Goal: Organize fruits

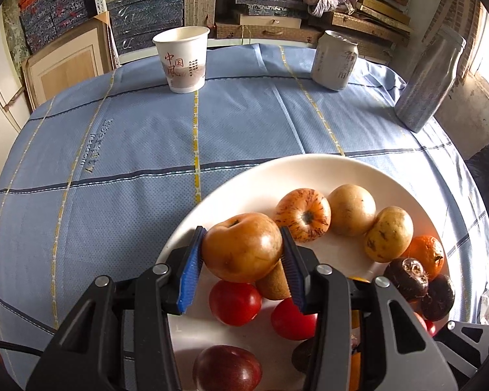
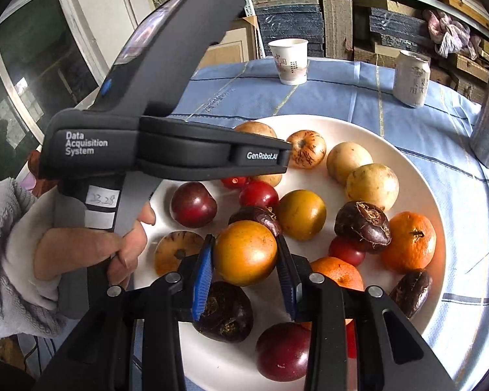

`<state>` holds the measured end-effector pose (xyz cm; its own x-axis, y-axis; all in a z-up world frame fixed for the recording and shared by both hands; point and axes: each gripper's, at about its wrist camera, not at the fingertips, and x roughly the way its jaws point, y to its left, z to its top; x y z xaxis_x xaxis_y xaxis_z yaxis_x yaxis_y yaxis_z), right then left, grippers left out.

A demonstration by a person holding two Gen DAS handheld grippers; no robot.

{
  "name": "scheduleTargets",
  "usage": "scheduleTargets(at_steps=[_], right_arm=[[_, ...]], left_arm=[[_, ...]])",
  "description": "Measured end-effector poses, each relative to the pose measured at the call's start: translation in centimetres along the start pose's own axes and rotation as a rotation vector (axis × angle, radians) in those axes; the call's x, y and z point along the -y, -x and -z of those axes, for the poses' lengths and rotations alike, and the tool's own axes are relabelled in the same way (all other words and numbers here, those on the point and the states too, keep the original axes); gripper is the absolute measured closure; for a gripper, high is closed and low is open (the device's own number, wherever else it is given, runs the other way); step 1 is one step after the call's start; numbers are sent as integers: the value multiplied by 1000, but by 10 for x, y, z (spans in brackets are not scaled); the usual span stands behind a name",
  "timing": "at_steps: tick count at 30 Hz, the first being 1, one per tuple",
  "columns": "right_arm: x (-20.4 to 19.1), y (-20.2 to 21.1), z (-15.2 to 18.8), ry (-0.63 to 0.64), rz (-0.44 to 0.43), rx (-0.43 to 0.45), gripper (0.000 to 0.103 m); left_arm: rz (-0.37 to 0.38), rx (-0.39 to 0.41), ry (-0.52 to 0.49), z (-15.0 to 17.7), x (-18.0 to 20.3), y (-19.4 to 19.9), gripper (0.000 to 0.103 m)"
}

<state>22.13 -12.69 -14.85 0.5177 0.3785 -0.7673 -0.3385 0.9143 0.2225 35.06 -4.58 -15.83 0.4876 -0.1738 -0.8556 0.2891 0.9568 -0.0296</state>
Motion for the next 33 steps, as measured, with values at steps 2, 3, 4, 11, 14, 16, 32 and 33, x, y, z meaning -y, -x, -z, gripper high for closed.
scheduleTargets(at_steps=[2,3,4,11,14,16,32,33], right_arm=[[0,0,1,-1,-2,1,65],[0,0,1,-3,-6,0,65],[0,1,1,-3,-7,-1,65],[-1,7,4,0,-6,-2,65],[1,13,5,-6,-2,-1,65],[2,18,5,-6,1,7,65],[-7,104,-7,15,41,169,64],[-8,110,-7,15,43,180,64]], left_arm=[[14,1,13,0,-1,0,53],[17,2,15,0,-1,1,50],[20,4,16,0,0,2,43],[-5,36,24,2,-2,18,36],[-12,49,38,2,-7,28,36],[-14,58,45,2,-9,37,36],[-26,137,70,29,-6,115,35],[-28,140,72,32,-5,121,34]])
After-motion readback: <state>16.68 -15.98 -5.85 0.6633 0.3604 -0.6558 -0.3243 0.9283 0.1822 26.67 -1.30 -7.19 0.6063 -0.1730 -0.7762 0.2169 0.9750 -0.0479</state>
